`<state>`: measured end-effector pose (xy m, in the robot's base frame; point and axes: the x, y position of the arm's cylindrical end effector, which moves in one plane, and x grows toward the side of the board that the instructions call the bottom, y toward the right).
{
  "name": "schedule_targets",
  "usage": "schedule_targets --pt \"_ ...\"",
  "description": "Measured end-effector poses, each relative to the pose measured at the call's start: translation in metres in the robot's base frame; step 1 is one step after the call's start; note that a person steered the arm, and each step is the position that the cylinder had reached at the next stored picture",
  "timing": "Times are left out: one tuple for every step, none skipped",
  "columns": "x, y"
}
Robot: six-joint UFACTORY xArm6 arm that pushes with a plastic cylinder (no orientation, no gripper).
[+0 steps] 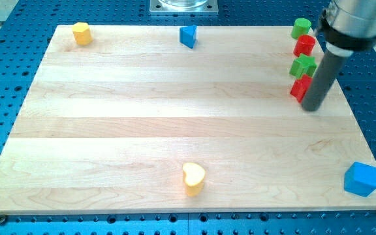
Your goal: Place the red star below the green star
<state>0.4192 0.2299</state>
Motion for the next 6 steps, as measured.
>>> schedule_targets --pt "-0.001 0.0" --pt "-0.001 0.0" --pt "-0.001 -0.003" --pt "0.003 -0.037" --pt "0.004 -0.068" --pt "0.004 -0.076"
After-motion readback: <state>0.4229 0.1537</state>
